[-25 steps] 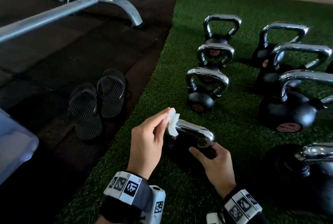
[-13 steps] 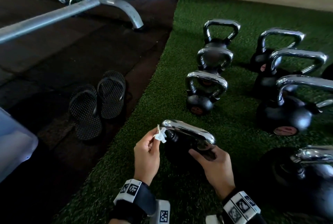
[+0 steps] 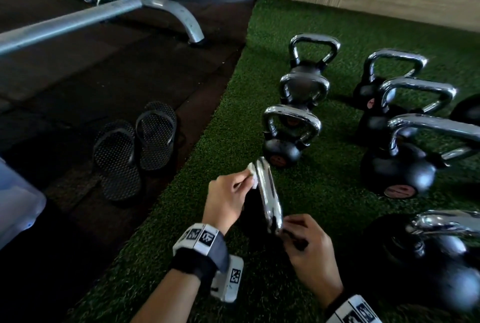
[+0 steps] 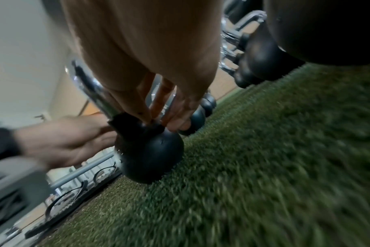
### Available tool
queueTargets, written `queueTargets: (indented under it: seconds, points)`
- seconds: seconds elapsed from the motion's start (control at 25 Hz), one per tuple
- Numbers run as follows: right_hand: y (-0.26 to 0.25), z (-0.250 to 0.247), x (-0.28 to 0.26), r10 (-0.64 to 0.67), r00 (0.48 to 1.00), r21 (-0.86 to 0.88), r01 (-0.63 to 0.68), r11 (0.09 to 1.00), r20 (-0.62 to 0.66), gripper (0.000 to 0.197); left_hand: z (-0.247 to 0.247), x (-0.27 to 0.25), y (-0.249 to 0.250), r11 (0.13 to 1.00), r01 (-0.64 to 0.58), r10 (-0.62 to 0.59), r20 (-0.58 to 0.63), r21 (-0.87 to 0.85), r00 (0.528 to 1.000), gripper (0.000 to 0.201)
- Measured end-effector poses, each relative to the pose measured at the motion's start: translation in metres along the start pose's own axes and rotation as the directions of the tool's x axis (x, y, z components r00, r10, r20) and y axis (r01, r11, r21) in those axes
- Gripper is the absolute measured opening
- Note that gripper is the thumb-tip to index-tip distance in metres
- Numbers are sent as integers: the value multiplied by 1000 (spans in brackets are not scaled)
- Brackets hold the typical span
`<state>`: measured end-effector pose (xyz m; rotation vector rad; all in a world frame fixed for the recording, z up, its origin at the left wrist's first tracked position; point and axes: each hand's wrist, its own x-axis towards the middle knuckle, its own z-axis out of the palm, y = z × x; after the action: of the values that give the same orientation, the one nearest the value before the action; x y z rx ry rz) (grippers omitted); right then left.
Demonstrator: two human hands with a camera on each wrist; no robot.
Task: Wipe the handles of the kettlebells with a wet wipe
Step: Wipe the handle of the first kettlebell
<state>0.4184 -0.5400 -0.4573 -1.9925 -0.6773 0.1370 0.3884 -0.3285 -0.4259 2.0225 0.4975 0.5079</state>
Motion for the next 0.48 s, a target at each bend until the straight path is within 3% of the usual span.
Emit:
queueTargets:
  seconds: [0.08, 0.16, 0.24, 0.36, 0.48]
  points:
    - [-3, 1, 12, -21, 1000, -22, 21, 1000, -5, 33, 3, 10, 12, 1000, 29, -29, 86, 6, 996, 25]
    - [-6, 3, 30, 47, 998, -40, -46, 998, 34, 28, 0, 11, 15, 996, 3, -16, 150, 85, 989, 25]
    - [-6, 7, 43, 160, 980, -49, -155, 987, 116, 44, -3, 9, 16, 979, -62, 22, 199, 194, 980, 20]
    - [2, 14, 50, 208, 965, 7, -212, 977, 158, 45, -2, 9, 18, 966, -97, 72, 111, 240, 991, 16]
    - [10, 16, 50, 268, 952, 134, -288, 948, 148, 39, 3, 12, 23, 992, -113, 114, -5, 51, 993, 14]
